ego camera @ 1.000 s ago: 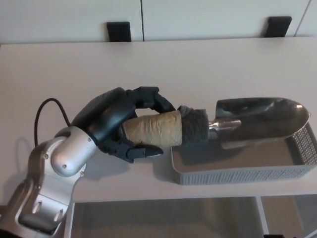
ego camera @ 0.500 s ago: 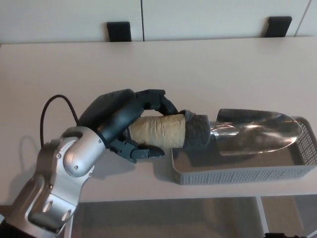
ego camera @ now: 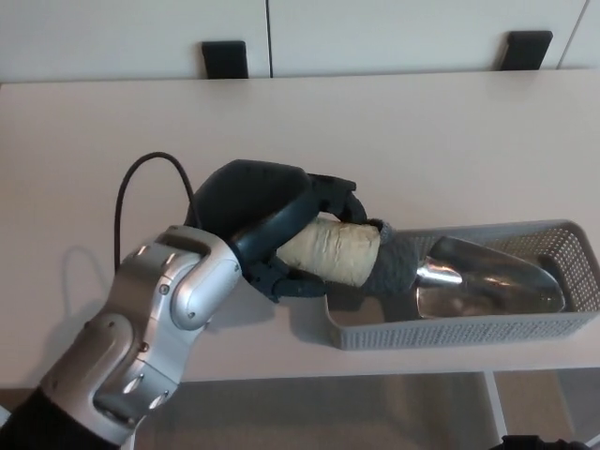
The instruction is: The robot walks towards a desk on which a shovel is kept on the left hand side and a container is kept on the right hand side. The robot picks up the shovel using its left hand and places it in the container.
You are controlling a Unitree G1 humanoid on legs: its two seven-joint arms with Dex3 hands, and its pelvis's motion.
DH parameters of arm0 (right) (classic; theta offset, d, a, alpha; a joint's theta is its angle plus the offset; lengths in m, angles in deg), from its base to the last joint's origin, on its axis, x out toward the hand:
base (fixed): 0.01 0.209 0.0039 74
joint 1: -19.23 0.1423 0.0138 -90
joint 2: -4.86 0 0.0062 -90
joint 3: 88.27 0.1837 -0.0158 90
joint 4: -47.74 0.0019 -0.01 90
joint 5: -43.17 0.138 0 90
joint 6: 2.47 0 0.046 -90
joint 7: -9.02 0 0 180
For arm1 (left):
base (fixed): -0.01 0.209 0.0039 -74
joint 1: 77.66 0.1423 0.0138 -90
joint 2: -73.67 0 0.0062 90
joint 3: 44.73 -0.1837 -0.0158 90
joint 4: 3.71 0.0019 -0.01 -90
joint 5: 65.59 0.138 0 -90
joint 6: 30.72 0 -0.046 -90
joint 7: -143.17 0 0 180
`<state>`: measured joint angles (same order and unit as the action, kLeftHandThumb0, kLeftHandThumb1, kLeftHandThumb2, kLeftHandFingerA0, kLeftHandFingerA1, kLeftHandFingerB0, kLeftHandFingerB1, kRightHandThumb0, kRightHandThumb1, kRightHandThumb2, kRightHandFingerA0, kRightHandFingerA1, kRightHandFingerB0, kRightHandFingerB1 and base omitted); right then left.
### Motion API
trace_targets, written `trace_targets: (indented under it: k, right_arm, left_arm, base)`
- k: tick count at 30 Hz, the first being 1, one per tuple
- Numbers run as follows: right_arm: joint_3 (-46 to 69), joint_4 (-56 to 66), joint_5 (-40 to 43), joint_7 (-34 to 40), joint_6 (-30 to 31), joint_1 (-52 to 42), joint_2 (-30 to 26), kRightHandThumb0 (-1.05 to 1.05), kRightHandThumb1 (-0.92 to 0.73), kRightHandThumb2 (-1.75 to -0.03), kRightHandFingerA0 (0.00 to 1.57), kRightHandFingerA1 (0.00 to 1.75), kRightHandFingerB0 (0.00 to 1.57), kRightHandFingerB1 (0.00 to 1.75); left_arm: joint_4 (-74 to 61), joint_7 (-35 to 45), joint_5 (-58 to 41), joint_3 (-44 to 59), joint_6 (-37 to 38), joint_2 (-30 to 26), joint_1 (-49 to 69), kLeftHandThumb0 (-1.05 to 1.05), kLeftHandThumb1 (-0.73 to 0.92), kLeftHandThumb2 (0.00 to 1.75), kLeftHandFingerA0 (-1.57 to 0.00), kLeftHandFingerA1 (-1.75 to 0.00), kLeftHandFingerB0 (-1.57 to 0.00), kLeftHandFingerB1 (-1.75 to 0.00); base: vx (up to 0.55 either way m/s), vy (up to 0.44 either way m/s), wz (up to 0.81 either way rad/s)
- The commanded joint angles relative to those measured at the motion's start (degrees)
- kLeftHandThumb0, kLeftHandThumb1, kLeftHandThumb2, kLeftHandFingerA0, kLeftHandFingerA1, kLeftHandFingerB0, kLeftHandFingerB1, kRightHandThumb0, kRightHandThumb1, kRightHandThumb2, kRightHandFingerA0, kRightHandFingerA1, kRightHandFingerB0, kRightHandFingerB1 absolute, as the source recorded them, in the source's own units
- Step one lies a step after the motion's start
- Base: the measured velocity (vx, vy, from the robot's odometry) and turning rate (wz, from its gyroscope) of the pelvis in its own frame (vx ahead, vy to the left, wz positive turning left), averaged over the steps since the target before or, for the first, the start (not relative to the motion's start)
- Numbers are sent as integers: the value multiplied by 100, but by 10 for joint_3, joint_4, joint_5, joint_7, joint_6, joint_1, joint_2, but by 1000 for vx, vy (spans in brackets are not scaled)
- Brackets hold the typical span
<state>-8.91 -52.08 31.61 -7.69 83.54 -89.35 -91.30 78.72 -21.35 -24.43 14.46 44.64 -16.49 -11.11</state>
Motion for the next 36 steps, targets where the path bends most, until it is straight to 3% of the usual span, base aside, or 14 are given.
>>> trace_targets:
  k: [1,8,9,10,11,12,13,15,30,32,33,34,35,36]
  right_arm:
    - [2,14,-6,-6,13,-3,-11,-19,-59,-55,72,59,59,51]
    - [1,8,-8,-8,11,5,-12,-21,-59,-56,73,59,57,51]
    - [0,9,-11,-8,11,5,-14,-21,-59,-57,73,59,56,50]
    - [0,12,-11,-9,14,4,-14,-21,-59,-57,72,59,57,50]
    - [0,13,-11,-9,16,4,-14,-21,-59,-57,72,59,57,50]
    - [-2,18,-14,-9,19,3,-16,-21,-60,-57,72,58,57,50]
    - [-3,24,-17,-10,22,4,-18,-22,-60,-57,71,57,57,50]
    - [-2,29,-16,-12,21,3,-19,-22,-60,-57,71,57,57,50]
    - [0,24,-15,-20,20,6,-19,-23,-59,-57,69,57,58,51]
    - [-2,26,-23,-18,23,7,-21,-26,-60,-55,72,57,59,49]
    - [-3,24,-25,-18,21,13,-22,-25,-60,-55,73,57,59,50]
    - [-4,25,-27,-19,21,15,-23,-25,-60,-56,73,57,59,50]
    - [-4,27,-26,-20,23,14,-23,-25,-60,-55,73,58,59,50]
    - [-3,24,-23,-24,23,17,-23,-25,-59,-56,71,57,59,50]
  left_arm:
    - [8,-20,41,-9,12,5,-9,-29,74,62,-101,-112,-90,-54]
    - [20,-21,48,-21,11,27,-11,-29,66,62,-98,-117,-90,-58]
    - [14,-7,48,-22,1,32,-10,-36,65,60,-97,-92,-75,-49]
    - [5,28,49,-27,-16,32,-15,-54,65,60,-74,-53,-35,-32]
    - [0,58,48,-31,-28,31,-19,-54,65,60,-74,-53,-35,-32]
    - [-6,82,60,-40,-44,32,-22,-72,53,81,-21,-46,-13,-39]
    - [-12,99,68,-47,-52,31,-26,-78,53,90,-3,-20,-3,-21]
    - [-18,113,76,-55,-63,35,-28,-90,58,91,0,0,0,-8]
    - [-66,124,102,-59,-51,46,-10,-97,62,99,0,0,-1,-10]
    - [-103,121,98,-46,-48,47,0,-86,55,97,0,-9,-1,-19]
    - [-124,125,90,-34,-49,47,0,-94,69,67,0,-15,0,-25]
    - [-151,133,80,-23,-48,48,3,-84,53,97,0,-10,0,-22]
    - [-188,140,53,-6,-36,45,11,-85,53,97,0,-10,-1,-21]
    - [-223,145,18,12,-23,45,21,-95,57,77,0,-14,-4,-25]
  base:
    - [0,0,0]
    - [0,0,0]
    - [0,0,0]
    - [0,0,0]
    - [0,0,0]
    - [0,0,0]
    - [0,0,0]
    - [0,0,0]
    - [0,0,0]
    - [0,0,0]
    - [0,0,0]
    - [0,0,0]
    - [0,0,0]
    - [0,0,0]
